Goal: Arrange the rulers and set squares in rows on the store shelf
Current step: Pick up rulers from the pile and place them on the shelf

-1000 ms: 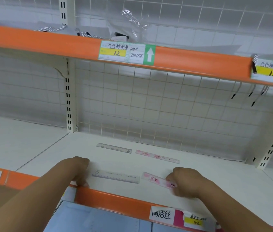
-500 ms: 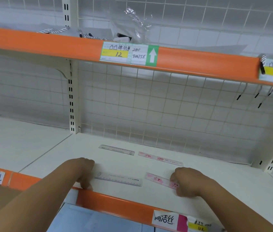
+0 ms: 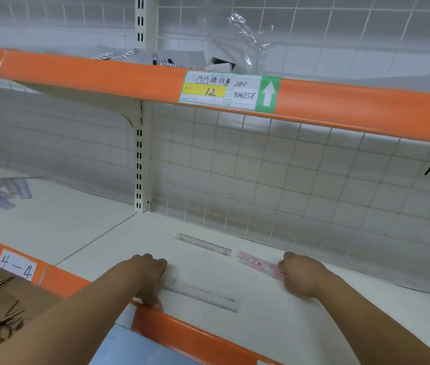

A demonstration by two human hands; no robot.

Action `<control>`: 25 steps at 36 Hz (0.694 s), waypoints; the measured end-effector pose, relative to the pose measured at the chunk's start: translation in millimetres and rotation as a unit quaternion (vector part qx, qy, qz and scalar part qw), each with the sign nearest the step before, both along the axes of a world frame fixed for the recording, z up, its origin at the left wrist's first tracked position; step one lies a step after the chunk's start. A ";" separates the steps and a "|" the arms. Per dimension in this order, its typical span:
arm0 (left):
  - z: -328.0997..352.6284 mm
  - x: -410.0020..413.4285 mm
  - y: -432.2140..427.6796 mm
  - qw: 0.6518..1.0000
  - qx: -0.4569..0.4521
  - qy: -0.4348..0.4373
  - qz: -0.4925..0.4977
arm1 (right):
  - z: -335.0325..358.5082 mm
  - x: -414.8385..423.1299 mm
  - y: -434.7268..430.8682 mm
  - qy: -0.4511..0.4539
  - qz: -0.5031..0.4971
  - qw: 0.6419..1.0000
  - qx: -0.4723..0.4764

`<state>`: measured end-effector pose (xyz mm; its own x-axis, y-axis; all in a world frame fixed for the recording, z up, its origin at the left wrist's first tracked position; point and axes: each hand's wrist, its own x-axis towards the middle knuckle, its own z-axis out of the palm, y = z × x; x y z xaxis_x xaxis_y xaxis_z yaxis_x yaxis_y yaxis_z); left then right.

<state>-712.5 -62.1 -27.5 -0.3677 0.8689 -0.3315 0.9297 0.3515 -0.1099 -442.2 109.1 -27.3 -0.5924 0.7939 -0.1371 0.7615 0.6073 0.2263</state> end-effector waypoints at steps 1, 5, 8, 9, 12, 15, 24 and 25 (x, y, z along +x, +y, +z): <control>-0.8 -0.1 -0.1 1.000 0.002 0.000 0.004 | -0.7 -1.4 4.4 0.002 0.000 1.000 0.005; -2.3 -0.9 -0.9 1.000 0.007 0.000 0.014 | -5.1 -6.3 20.6 0.000 0.003 1.000 0.019; -2.1 -0.5 -1.1 1.000 0.002 0.005 0.013 | -8.5 -8.7 28.6 -0.012 0.005 1.000 0.020; -2.0 -0.2 -1.0 1.000 0.000 0.007 0.014 | -9.8 -9.2 31.0 -0.016 0.006 1.000 0.020; -2.8 -0.3 -0.7 1.000 -0.003 0.011 0.014 | -13.6 -10.0 37.3 -0.020 0.005 1.000 0.014; -4.5 -1.4 -0.4 1.000 0.000 0.009 0.014 | -14.9 -11.1 41.7 -0.024 0.011 0.999 0.019; -5.5 -2.4 1.8 1.000 0.000 0.012 0.009 | -23.4 -8.0 51.7 -0.019 0.023 0.999 0.013; -5.9 -2.7 1.8 1.000 0.000 0.011 0.009 | -24.1 -7.8 52.7 -0.019 0.022 1.000 0.011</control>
<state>-715.2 -60.4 -33.4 -0.3901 0.8624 -0.3226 0.9208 0.3676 -0.1306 -450.1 161.7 -51.4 -0.6222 0.7696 -0.1434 0.7242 0.6354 0.2679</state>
